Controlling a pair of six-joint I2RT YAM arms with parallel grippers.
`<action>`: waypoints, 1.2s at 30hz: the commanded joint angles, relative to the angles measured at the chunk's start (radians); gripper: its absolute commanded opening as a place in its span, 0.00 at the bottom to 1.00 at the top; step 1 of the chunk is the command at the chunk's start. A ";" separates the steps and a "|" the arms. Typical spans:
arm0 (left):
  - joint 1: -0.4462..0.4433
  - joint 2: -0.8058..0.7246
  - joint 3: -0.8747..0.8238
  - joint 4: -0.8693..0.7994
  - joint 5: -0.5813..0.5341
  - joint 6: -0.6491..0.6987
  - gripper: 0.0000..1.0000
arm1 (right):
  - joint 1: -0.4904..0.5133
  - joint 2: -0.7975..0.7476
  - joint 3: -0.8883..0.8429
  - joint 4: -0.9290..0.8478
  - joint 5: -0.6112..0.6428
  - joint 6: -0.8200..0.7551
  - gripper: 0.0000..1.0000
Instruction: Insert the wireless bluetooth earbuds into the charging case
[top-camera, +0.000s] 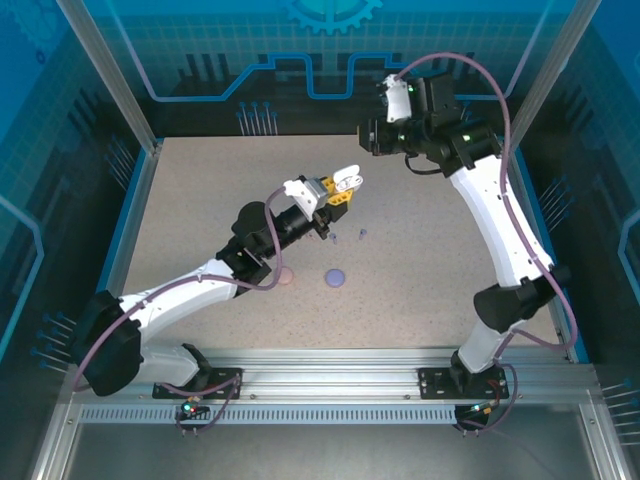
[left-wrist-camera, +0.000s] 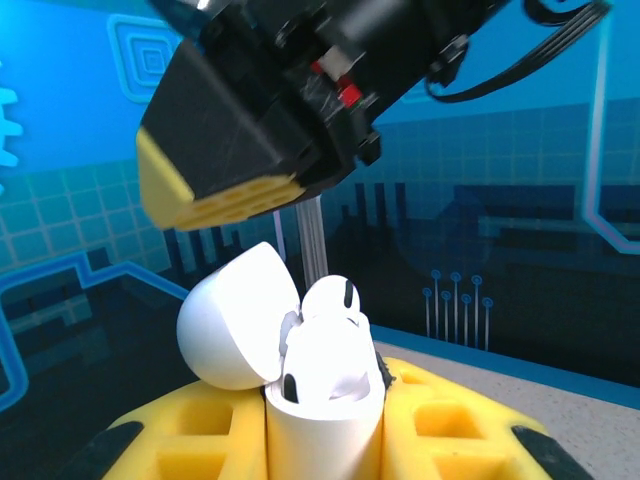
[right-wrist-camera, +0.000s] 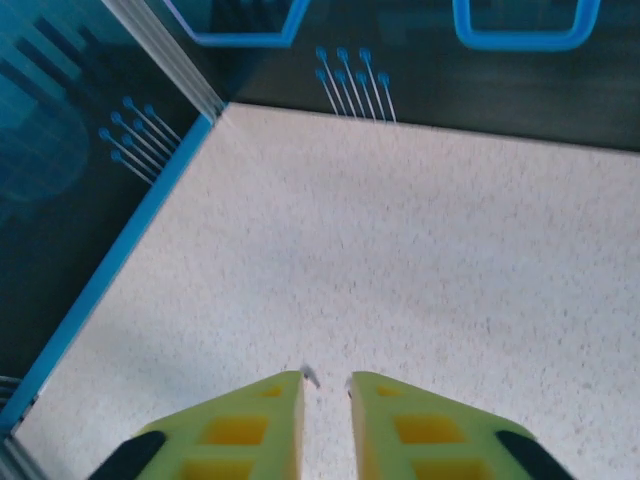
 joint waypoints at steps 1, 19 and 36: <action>-0.009 0.017 -0.011 0.015 0.041 -0.026 0.00 | -0.007 0.048 0.104 -0.136 -0.061 -0.001 0.14; -0.007 0.085 0.046 0.017 0.014 -0.021 0.00 | 0.083 -0.031 -0.086 -0.217 -0.082 -0.075 0.09; -0.021 0.190 0.139 -0.135 -0.011 -0.171 0.00 | -0.138 -0.427 -0.604 0.093 0.159 0.251 0.20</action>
